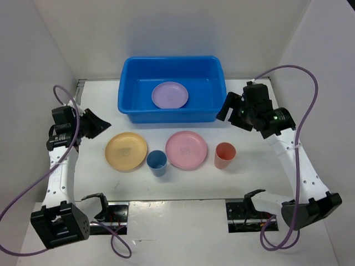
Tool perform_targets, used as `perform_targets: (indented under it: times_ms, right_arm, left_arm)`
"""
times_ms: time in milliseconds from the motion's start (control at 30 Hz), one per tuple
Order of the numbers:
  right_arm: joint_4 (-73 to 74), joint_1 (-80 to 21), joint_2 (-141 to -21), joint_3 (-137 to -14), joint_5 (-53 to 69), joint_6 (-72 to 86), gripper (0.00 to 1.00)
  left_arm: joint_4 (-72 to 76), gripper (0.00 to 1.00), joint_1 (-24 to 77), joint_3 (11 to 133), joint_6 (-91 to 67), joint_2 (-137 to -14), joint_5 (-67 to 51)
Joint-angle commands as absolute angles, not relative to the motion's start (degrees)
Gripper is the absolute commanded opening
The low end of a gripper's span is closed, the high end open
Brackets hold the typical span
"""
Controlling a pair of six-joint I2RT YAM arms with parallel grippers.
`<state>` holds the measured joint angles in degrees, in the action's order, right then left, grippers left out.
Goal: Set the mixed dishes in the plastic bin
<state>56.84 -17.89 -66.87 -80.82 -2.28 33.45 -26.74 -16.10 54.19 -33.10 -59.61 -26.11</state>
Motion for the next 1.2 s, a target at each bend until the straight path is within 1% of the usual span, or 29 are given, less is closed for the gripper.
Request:
perform_targets:
  times_ms: [0, 33, 67, 100, 133, 167, 200, 367, 567, 700, 833, 900, 967, 1167]
  right_arm:
    - [46.59, -15.83, -67.05, -81.91, 2.44, 28.22, 0.9]
    - [45.8, -15.21, -67.06, -81.91, 3.33, 27.6, 0.9]
    - [44.31, -14.07, -67.76, -81.91, 4.3, 27.08, 0.9]
    - [43.6, -14.06, -67.76, -81.22, 5.35, 26.37, 0.9]
    - [42.81, -13.37, -68.29, -81.21, 7.28, 26.37, 0.9]
    - [41.32, -13.36, -68.29, -80.51, 7.99, 26.37, 0.9]
    - [40.44, -13.36, -68.9, -79.72, 8.61, 26.37, 0.9]
    - [35.96, -13.36, -69.43, -77.0, 12.21, 26.37, 0.91]
    - [32.7, -13.36, -70.04, -75.32, 13.54, 25.76, 0.91]
    - [30.68, -13.36, -70.58, -75.32, 15.9, 25.75, 0.91]
    - [30.15, -13.36, -70.58, -75.32, 17.05, 25.23, 0.91]
    - [30.15, -13.36, -70.58, -75.32, 16.53, 24.7, 0.91]
    - [30.15, -12.83, -71.19, -75.32, 16.52, 24.17, 0.91]
    - [29.62, -12.83, -72.33, -75.32, 17.14, 24.17, 0.91]
  left_arm:
    - [-25.84, 0.41, -16.52, 50.81, -35.77, -61.25, -20.76]
    - [-25.84, 0.48, -16.52, 50.8, -35.77, -61.78, -19.79]
    - [-26.54, 0.59, -16.52, 50.8, -34.03, -63.44, -18.64]
    - [-26.54, 0.66, -16.52, 50.8, -33.23, -64.33, -17.85]
    - [-26.54, 0.77, -16.52, 50.8, -32.44, -65.21, -17.32]
    - [-26.54, 0.85, -16.52, 50.8, -31.82, -66.78, -16.79]
    - [-26.54, 0.88, -16.52, 50.8, -31.03, -67.58, -16.18]
    - [-27.6, 0.88, -16.52, 50.27, -28.31, -70.92, -9.68]
    - [-29.0, 0.87, -16.52, 52.64, -19.09, -76.63, -3.01]
    - [-30.14, 0.85, -17.14, 56.16, -13.81, -82.25, -4.56]
    - [-31.29, 0.83, -17.14, 59.32, -9.59, -90.69, -5.98]
    - [-31.82, 0.81, -17.14, 59.85, -8.71, -91.58, -6.59]
    - [-30.07, 0.81, -17.14, 59.33, -8.7, -92.2, -7.38]
    - [-29.44, 0.77, -17.14, 58.71, -6.16, -92.54, -14.67]
